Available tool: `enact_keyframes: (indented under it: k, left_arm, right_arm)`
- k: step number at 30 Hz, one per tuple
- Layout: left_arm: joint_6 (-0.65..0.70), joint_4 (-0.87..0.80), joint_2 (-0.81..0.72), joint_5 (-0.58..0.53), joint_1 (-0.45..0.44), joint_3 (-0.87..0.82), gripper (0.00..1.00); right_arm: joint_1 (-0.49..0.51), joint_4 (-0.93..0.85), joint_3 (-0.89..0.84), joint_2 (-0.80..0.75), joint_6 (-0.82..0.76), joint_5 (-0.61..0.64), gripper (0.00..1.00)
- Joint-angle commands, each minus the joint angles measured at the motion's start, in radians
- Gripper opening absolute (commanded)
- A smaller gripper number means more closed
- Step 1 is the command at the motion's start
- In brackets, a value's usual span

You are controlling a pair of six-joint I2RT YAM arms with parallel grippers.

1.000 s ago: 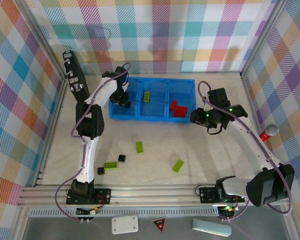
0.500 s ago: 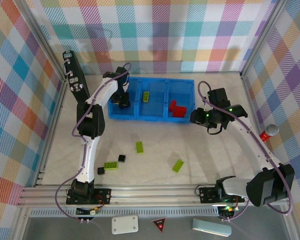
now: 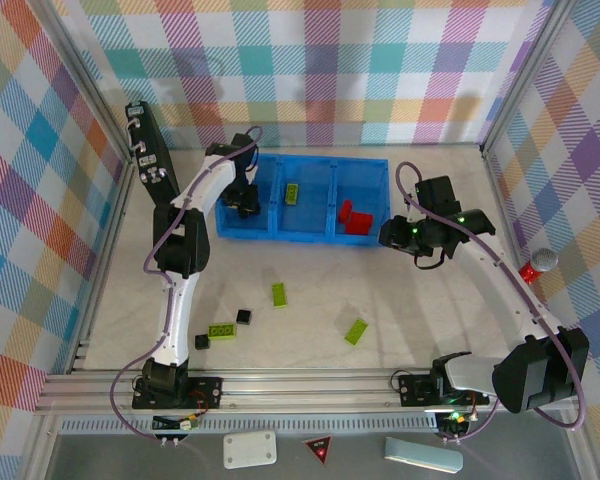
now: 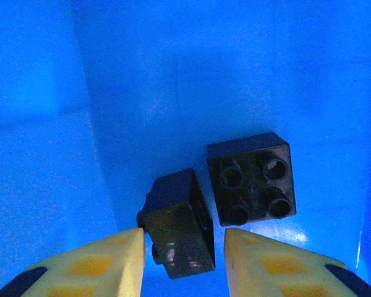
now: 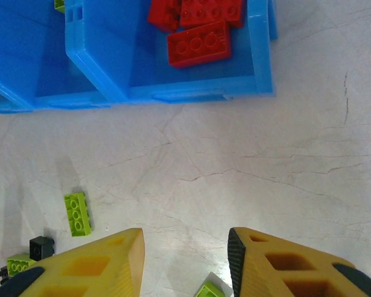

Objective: Sort the legos into containers by color
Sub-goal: Place the lego in the container, then pick up the lego from the bottom-center of the table.

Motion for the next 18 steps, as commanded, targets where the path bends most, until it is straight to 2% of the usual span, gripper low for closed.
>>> enact_keyframes:
  k: [1,9,18]
  left_arm:
    - [-0.025,-0.054,-0.107,0.016,-0.009,0.010,0.38]
    - [-0.045,-0.047,-0.247,0.028,-0.009,-0.104,0.40]
    - [-0.047,-0.042,-0.443,0.043,-0.005,-0.297,0.42]
  right_arm:
    - [0.008,-0.016,-0.022,-0.024,0.020,-0.037,0.42]
    - [0.034,-0.004,-0.059,-0.029,0.048,-0.048,0.42]
    - [0.119,0.005,-0.107,-0.012,0.104,-0.026,0.43]
